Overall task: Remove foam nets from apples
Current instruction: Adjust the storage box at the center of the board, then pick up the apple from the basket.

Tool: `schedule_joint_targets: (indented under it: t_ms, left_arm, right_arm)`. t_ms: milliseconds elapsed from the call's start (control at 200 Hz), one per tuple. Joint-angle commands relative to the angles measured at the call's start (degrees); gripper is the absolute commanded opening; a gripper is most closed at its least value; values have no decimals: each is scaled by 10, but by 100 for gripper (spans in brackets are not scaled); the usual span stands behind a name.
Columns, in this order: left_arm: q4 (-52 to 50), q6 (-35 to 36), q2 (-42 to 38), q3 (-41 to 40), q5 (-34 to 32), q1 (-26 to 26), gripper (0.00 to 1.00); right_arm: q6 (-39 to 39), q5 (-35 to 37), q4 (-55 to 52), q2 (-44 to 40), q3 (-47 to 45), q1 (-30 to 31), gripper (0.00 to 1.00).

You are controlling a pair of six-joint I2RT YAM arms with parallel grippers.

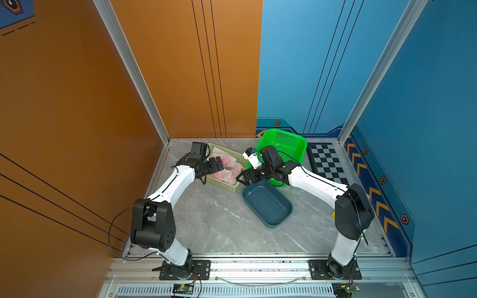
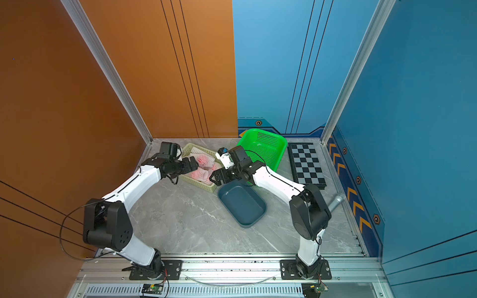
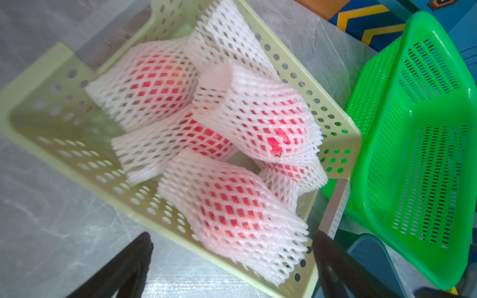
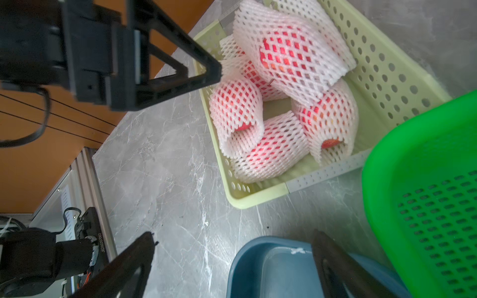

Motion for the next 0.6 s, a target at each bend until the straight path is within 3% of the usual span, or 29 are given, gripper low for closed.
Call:
schedule_joint_targets:
  t_ms: [0, 371, 591]
  left_arm:
    - [-43, 5, -51, -17, -37, 23, 99]
    - [-52, 8, -183, -107, 4, 104, 98]
    - [-54, 11, -210, -141, 23, 128, 98]
  right_arm:
    - [1, 2, 4, 42, 49, 9, 96]
    - [11, 48, 1, 172, 174, 40, 94]
    - [15, 77, -7, 209, 222, 51, 79]
